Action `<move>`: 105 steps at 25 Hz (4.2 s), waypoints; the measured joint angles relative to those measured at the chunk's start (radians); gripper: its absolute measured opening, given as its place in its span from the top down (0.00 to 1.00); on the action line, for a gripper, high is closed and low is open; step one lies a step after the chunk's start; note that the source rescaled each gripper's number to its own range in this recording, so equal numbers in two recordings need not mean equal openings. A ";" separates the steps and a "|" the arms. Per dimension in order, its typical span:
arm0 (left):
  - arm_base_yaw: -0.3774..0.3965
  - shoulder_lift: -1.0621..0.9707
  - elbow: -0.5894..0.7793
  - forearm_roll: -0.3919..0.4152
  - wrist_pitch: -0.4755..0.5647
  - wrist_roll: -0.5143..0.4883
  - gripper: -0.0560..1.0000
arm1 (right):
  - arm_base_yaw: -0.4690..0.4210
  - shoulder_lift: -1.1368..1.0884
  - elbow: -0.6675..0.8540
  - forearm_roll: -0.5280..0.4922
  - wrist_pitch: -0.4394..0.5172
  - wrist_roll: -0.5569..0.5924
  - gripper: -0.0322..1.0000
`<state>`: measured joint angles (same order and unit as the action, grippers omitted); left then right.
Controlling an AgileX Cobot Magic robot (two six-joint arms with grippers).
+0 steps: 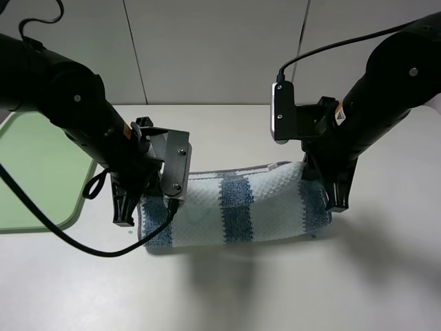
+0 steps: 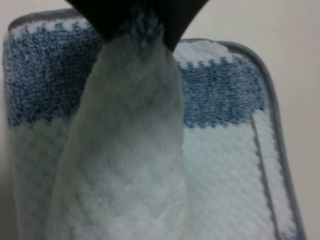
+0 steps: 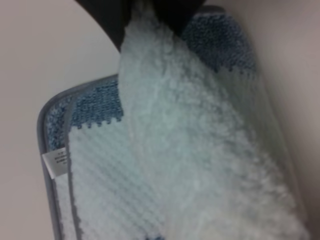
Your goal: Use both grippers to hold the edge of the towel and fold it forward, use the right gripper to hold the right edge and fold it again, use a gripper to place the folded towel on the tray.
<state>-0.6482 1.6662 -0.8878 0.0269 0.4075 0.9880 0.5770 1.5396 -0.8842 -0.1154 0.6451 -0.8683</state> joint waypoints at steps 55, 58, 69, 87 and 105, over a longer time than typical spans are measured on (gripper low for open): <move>0.113 0.070 0.003 0.001 -0.254 -0.008 0.21 | -0.015 0.072 0.000 -0.067 -0.290 0.159 0.23; 0.113 0.070 0.003 0.001 -0.273 -0.015 0.05 | -0.023 0.088 0.005 -0.094 -0.359 0.213 0.05; 0.113 0.070 0.003 0.001 -0.278 -0.018 0.00 | -0.023 0.095 0.006 -0.102 -0.395 0.228 0.00; 0.113 -0.286 0.003 0.000 -0.045 -0.354 0.00 | -0.023 -0.004 0.007 -0.099 -0.287 0.620 0.00; 0.113 -0.797 0.003 0.007 0.366 -0.765 0.03 | -0.023 -0.034 0.006 0.115 -0.040 0.966 0.00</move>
<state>-0.5350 0.8688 -0.8844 0.0340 0.7736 0.2227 0.5535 1.5055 -0.8786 0.0000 0.6053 0.0981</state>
